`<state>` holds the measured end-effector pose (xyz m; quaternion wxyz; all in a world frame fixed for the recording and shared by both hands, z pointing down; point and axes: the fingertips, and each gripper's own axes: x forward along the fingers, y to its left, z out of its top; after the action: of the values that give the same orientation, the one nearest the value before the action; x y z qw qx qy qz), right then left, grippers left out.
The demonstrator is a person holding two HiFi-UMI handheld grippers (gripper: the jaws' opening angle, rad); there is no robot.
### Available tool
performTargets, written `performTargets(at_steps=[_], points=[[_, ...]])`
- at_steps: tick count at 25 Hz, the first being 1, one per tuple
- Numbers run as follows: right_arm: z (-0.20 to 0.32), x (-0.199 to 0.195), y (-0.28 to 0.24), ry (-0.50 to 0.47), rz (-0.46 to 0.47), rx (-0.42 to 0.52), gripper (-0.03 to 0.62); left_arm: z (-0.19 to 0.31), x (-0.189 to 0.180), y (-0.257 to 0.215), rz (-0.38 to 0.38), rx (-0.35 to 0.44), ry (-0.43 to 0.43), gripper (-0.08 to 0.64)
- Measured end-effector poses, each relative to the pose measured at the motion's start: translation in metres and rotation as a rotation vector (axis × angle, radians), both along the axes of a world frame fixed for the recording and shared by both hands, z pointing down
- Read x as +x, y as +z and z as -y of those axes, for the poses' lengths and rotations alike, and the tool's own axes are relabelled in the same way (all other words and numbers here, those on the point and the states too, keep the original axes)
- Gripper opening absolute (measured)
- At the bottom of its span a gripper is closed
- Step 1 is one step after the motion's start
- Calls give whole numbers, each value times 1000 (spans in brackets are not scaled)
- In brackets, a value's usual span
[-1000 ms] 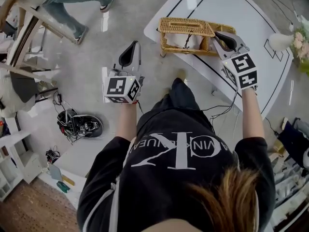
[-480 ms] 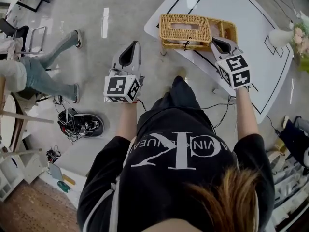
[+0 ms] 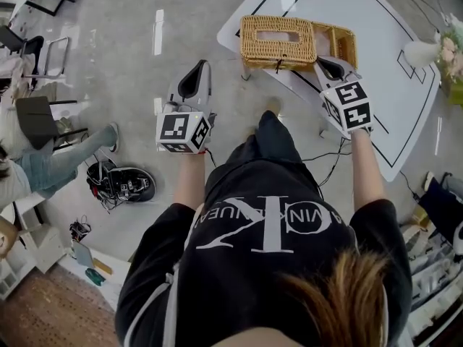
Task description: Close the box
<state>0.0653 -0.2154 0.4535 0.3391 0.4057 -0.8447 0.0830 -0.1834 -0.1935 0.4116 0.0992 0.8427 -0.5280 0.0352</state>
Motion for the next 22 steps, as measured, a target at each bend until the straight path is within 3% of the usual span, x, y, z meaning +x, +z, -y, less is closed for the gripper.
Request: performTargets(at_steps=[11, 18, 22], points=[[-14, 1, 0, 17, 29, -4, -2, -18, -6, -2, -3, 7, -6, 8], [-30, -1, -12, 77, 194, -18, -2, -33, -6, -3, -9, 13, 0, 8], [-43, 4, -14, 114, 244, 9, -2, -42, -2, 0, -12, 14, 9, 8]])
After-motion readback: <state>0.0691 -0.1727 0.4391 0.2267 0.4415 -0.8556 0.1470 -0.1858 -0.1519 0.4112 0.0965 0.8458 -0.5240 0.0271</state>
